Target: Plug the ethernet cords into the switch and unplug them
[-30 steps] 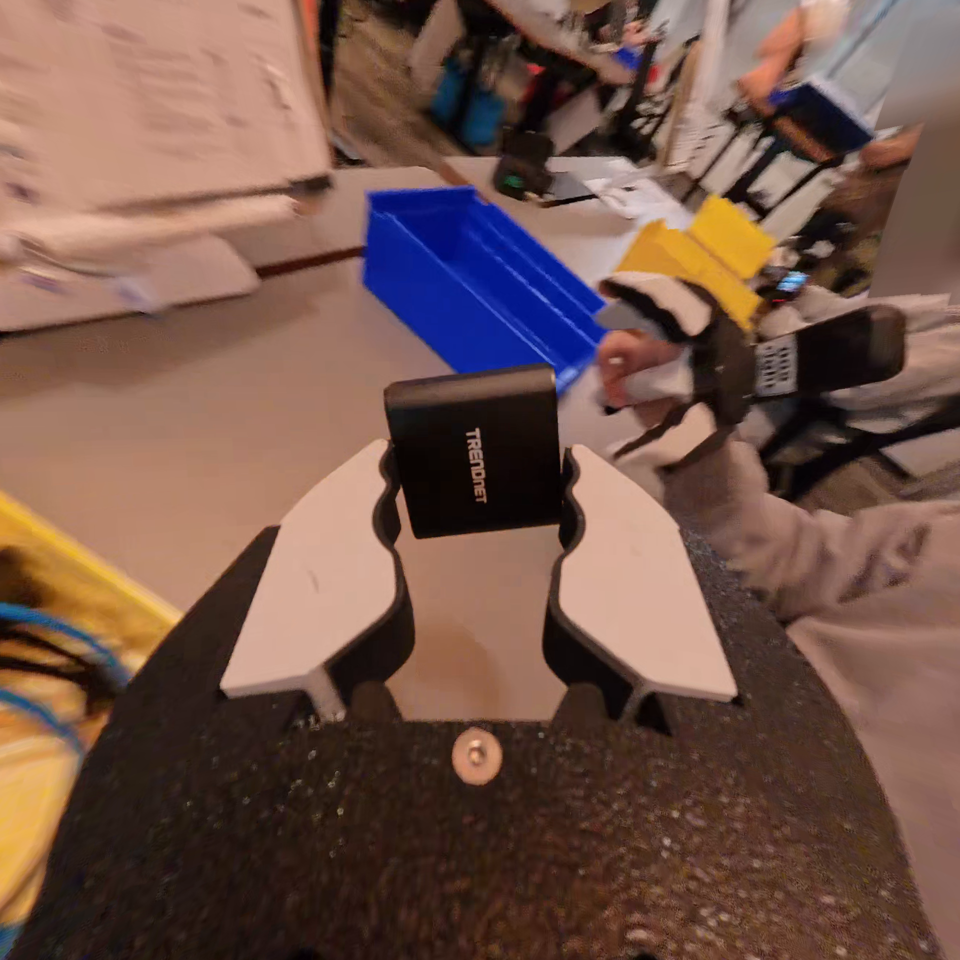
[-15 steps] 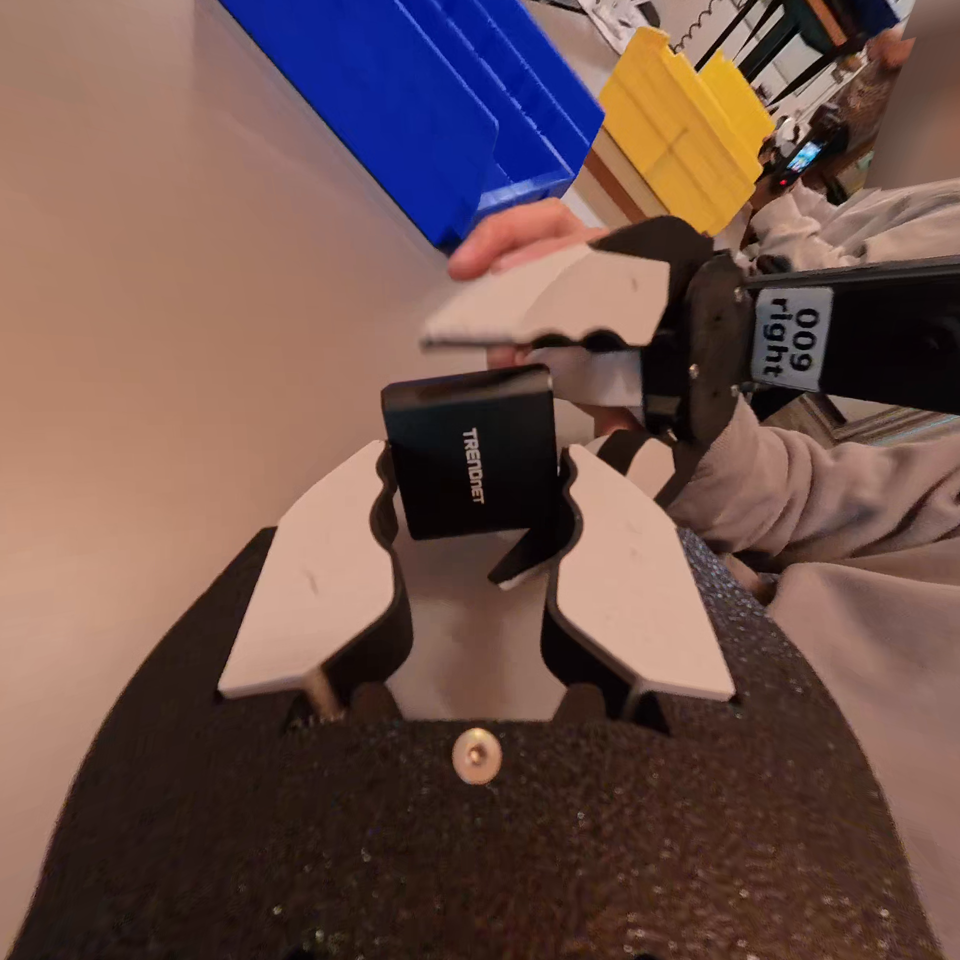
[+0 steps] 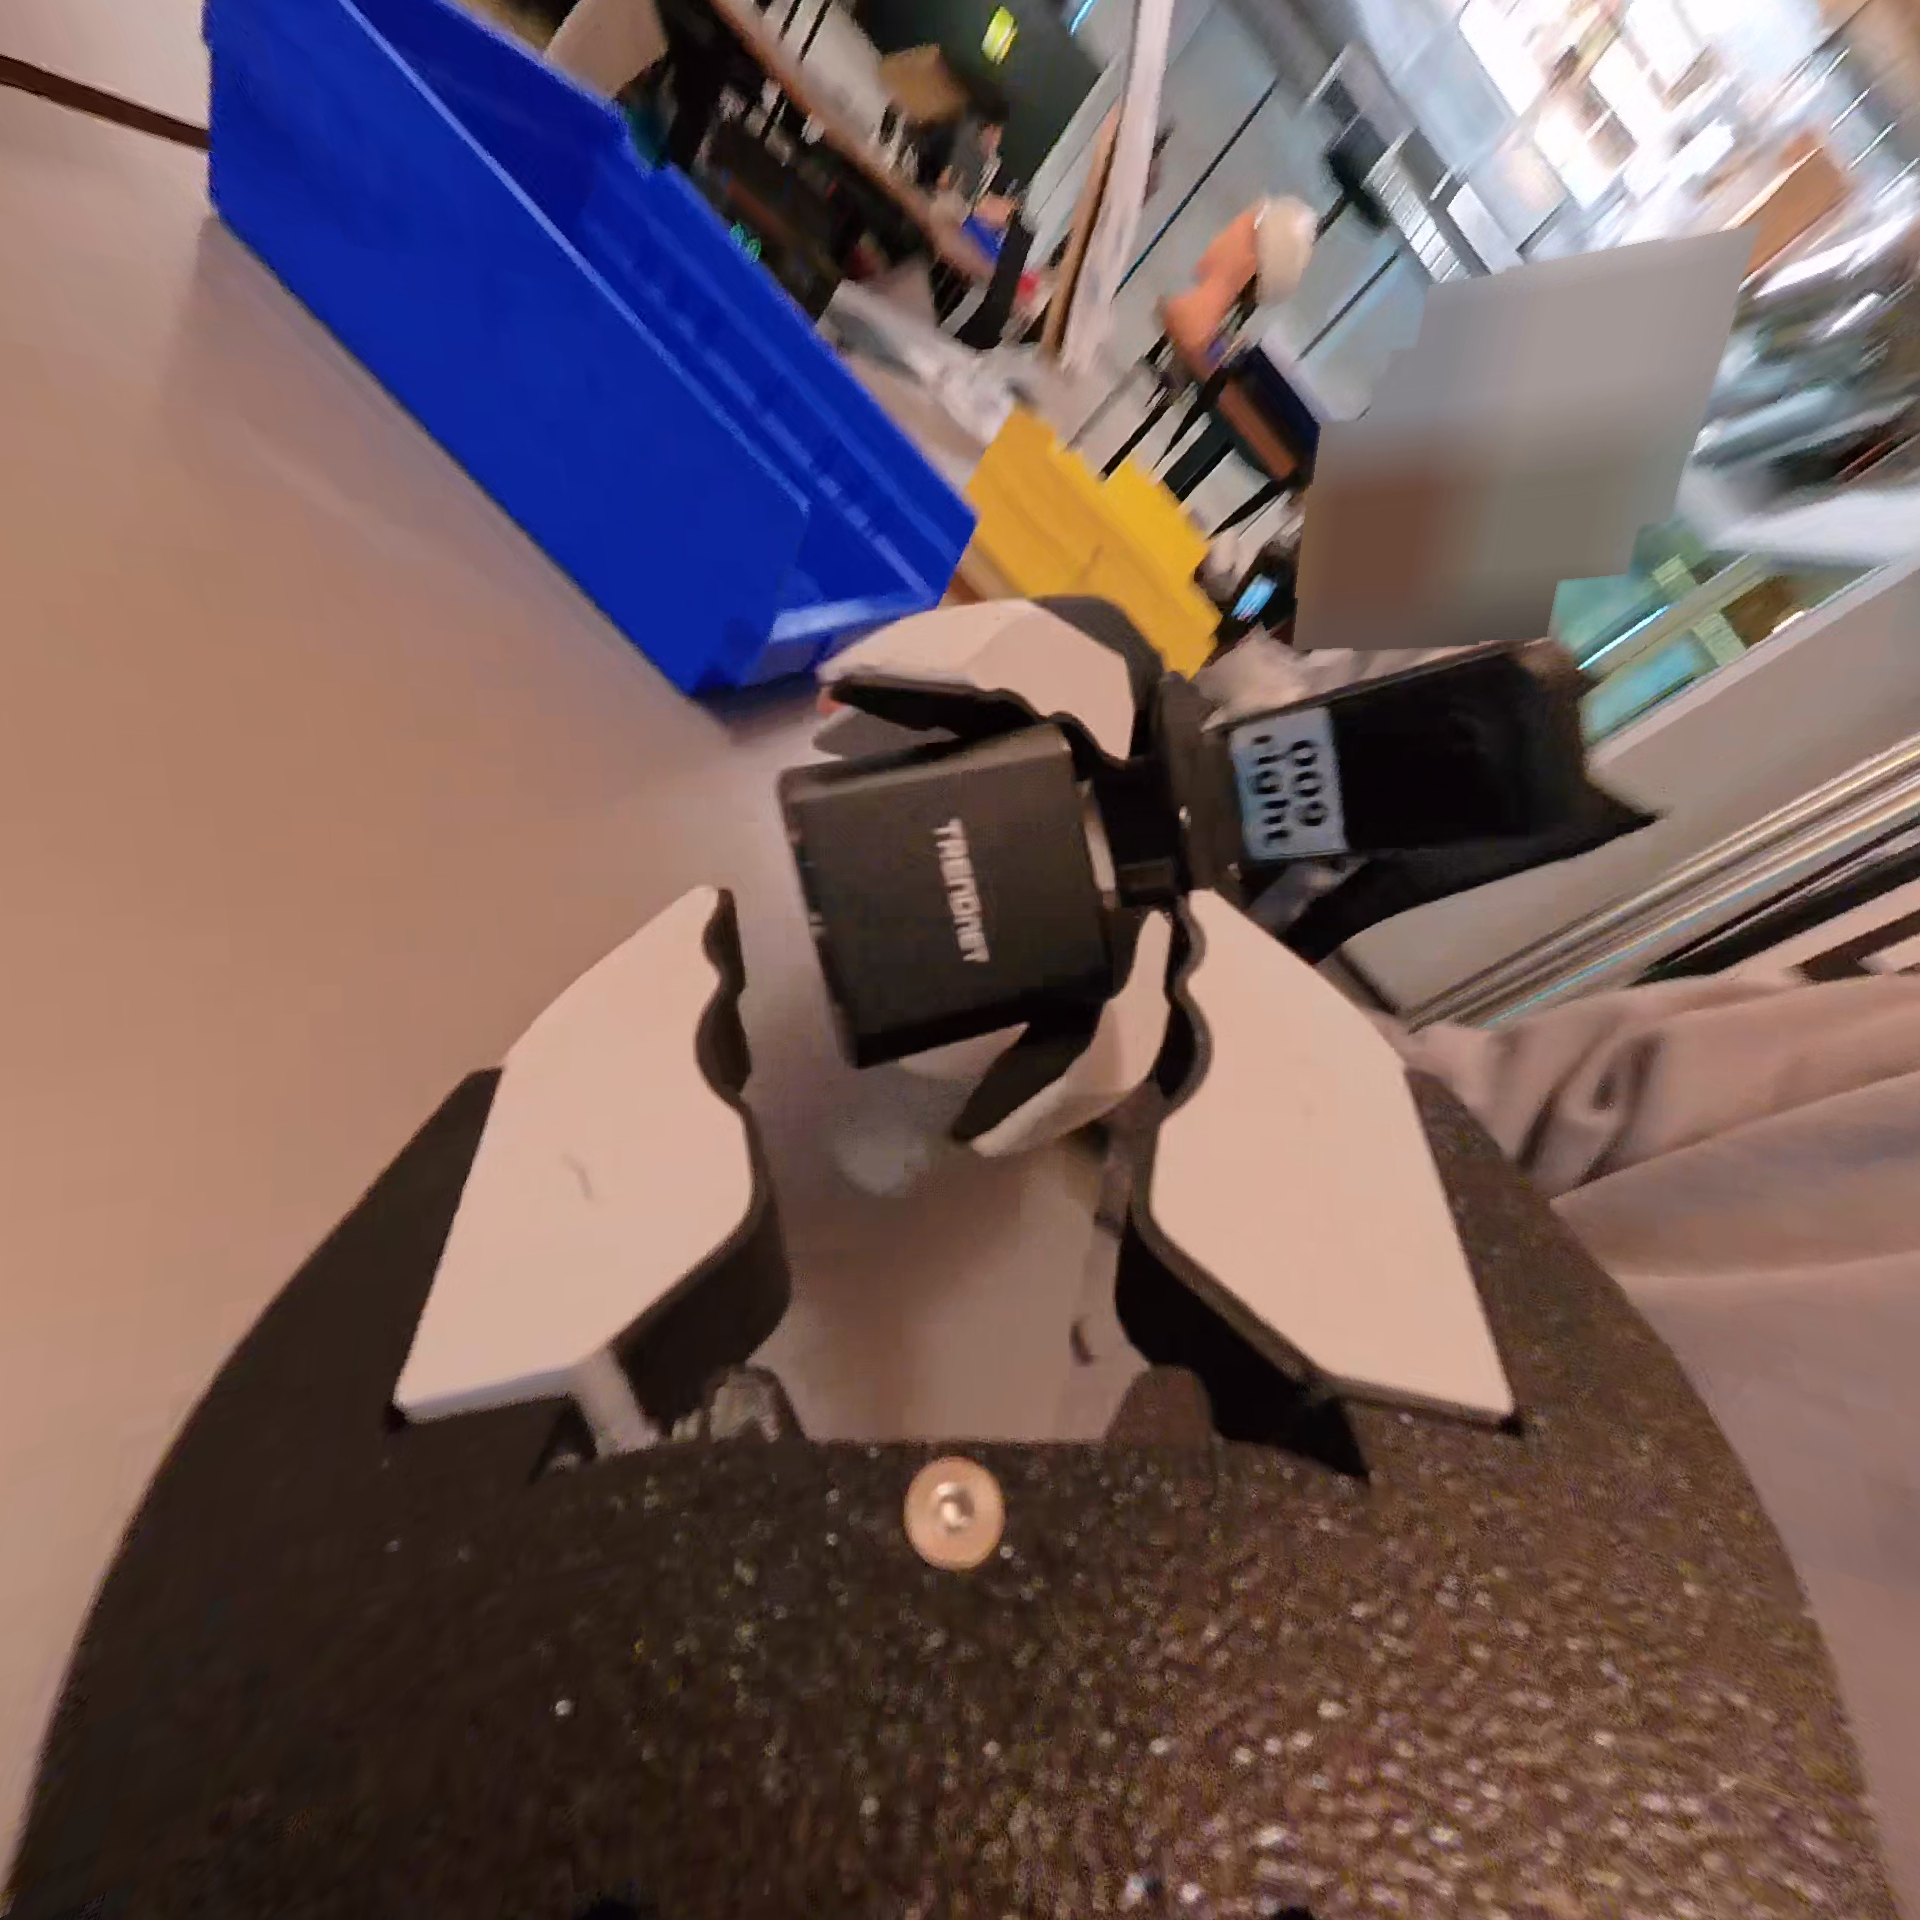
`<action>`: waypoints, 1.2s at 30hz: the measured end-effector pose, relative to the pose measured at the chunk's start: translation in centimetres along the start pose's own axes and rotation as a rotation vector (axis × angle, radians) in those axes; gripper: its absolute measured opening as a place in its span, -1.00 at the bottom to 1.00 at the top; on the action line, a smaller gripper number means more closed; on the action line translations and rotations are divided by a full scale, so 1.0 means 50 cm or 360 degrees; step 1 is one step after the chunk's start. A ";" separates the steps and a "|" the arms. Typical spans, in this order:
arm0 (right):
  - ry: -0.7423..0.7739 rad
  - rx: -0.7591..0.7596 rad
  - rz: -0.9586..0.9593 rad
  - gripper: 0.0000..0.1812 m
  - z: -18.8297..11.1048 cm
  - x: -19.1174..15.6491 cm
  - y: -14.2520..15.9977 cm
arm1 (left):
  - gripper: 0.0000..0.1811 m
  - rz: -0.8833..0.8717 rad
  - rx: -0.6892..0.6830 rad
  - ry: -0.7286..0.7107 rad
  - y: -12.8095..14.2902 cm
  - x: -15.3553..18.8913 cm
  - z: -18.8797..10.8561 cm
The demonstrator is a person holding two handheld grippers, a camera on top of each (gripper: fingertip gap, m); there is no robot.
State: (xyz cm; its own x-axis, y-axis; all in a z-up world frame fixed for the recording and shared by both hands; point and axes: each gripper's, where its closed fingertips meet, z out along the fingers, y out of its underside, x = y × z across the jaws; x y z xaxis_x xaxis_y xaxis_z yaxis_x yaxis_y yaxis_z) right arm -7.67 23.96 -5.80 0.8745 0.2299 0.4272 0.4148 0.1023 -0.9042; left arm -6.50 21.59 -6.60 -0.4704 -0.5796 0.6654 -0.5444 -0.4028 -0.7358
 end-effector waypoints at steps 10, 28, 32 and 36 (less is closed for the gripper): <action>-0.0236 0.0455 0.0184 -0.20 -0.030 -0.045 -0.090 | -0.45 -0.0559 0.0042 0.1068 0.021 0.120 -0.005; -0.0108 0.0012 0.0087 -0.16 -0.033 -0.054 -0.006 | -0.74 -0.0423 -0.0147 0.0391 0.065 0.067 0.045; -0.0102 -0.0024 0.0092 -0.16 -0.039 -0.059 0.008 | -0.74 -0.0393 -0.0179 0.0375 0.071 0.069 0.048; -0.0090 -0.0001 0.0101 -0.17 -0.043 -0.057 0.006 | -0.74 -0.0424 -0.0158 0.0408 0.070 0.074 0.051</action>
State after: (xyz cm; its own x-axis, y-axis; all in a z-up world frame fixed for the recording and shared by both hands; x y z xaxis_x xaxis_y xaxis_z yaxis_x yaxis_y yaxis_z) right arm -9.50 21.25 -7.26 0.8834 0.2901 0.3680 0.3592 0.0852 -0.9294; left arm -8.36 16.23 -7.04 -0.4550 -0.2627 0.8509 -0.7298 -0.4375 -0.5254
